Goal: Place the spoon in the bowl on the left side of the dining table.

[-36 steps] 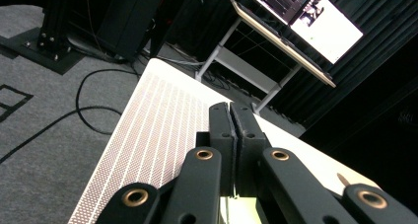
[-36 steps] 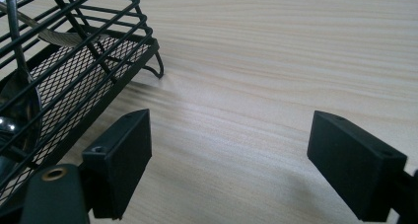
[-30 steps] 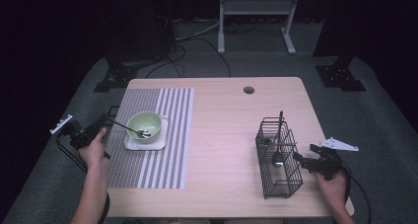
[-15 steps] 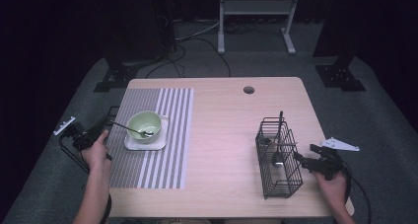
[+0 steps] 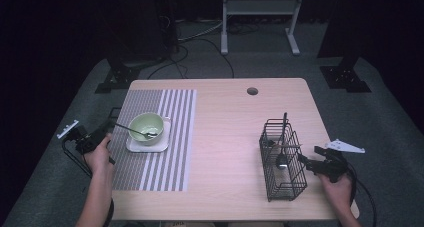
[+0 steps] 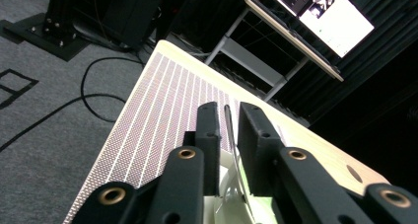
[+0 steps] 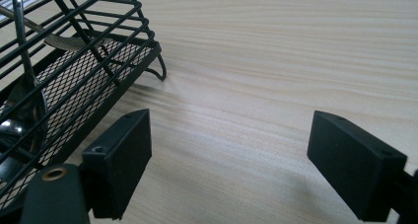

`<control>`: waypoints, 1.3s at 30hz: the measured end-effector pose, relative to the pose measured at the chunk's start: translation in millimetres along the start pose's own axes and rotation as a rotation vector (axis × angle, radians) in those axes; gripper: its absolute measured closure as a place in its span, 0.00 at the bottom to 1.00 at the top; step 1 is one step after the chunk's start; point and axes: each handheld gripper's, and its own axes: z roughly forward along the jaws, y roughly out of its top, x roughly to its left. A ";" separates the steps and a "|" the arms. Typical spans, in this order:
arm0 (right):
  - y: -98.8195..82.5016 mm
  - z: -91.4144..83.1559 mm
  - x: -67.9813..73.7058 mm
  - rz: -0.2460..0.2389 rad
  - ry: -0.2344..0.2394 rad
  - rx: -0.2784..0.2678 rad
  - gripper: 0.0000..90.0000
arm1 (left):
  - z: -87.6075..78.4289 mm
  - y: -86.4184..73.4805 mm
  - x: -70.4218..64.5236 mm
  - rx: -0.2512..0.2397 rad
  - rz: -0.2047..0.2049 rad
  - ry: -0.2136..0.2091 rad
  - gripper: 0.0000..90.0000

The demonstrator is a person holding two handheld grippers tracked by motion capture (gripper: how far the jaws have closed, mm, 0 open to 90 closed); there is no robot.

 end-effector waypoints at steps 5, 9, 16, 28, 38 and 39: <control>0.1 0.2 0.1 0.001 -0.004 0.002 0.18 | -1.8 -0.6 0.2 0.006 0.001 0.003 0.79; 0.0 0.0 0.4 -0.001 -0.006 0.000 0.18 | -5.3 -1.7 3.3 0.015 -0.010 -0.003 0.72; 0.1 0.3 0.6 -0.005 -0.009 0.001 0.18 | -10.4 -5.1 3.5 0.037 -0.003 -0.005 0.58; -0.1 -0.1 1.3 -0.008 -0.013 -0.002 0.18 | -17.1 -13.7 7.0 0.087 0.006 -0.019 0.44; -0.1 -0.2 1.5 -0.010 -0.016 -0.003 0.18 | -22.0 -21.4 -2.8 0.111 0.051 -0.052 0.36; -0.1 -0.3 1.4 -0.009 -0.015 -0.002 0.18 | -22.5 -22.0 -4.8 0.118 0.062 -0.052 0.35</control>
